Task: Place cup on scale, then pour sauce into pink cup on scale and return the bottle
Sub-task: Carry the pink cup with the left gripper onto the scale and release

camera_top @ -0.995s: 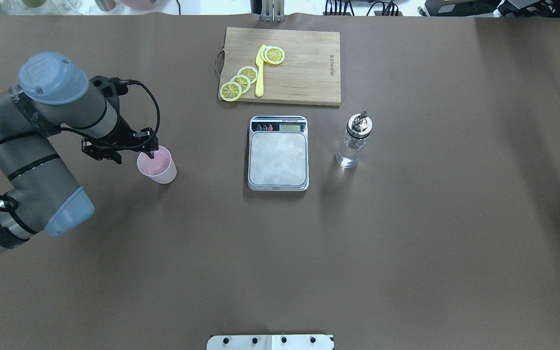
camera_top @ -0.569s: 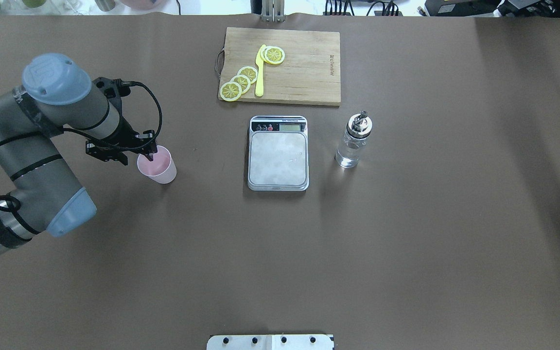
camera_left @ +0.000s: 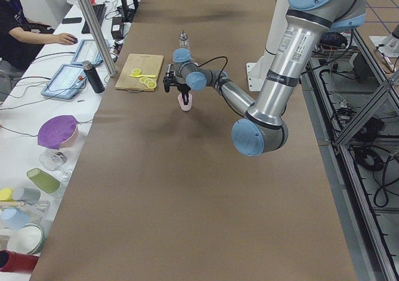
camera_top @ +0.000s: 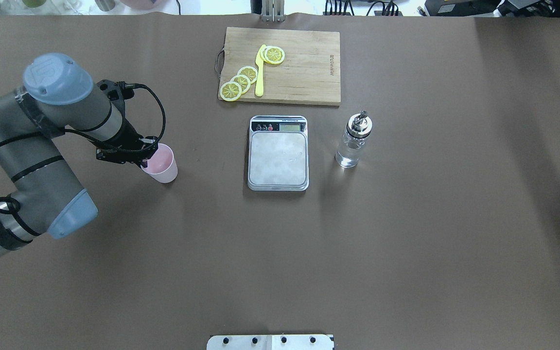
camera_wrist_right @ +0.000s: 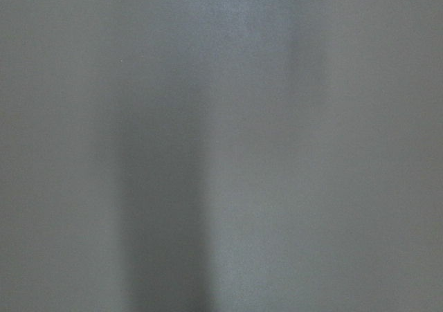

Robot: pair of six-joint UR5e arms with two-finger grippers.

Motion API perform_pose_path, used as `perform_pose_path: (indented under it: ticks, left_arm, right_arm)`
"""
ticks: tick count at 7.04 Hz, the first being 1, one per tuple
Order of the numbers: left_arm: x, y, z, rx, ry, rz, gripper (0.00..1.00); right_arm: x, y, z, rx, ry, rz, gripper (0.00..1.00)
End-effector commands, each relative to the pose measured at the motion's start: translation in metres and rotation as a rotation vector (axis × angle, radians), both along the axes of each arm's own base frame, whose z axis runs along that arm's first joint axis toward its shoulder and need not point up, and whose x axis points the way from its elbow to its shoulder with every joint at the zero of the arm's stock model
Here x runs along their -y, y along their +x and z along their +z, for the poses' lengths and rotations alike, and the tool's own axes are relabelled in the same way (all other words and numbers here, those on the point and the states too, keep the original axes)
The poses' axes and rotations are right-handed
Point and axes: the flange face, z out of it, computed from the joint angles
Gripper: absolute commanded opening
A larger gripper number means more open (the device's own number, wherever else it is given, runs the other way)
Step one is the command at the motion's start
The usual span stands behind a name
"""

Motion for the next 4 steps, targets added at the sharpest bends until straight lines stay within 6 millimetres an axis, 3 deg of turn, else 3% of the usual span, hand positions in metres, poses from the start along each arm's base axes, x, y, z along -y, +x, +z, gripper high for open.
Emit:
perform_pose_path:
  ticks: [1, 2, 3, 4]
  left_arm:
    - [0.02, -0.021, -0.071, -0.067, -0.061, 0.003, 0.0]
    - [0.037, -0.004, -0.133, -0.058, -0.128, -0.047, 0.0]
    - [0.051, 0.022, -0.172, -0.073, -0.183, -0.089, 0.0]
    - [0.063, 0.071, -0.214, -0.064, -0.239, -0.1, 0.0]
  right_arm:
    - [0.001, -0.002, -0.01, 0.014, 0.016, -0.002, 1.0]
    - [0.001, -0.004, -0.021, 0.024, 0.034, -0.006, 1.0]
    - [-0.001, -0.006, -0.031, 0.031, 0.041, -0.005, 1.0]
    - [-0.002, -0.006, -0.034, 0.032, 0.041, 0.002, 1.0]
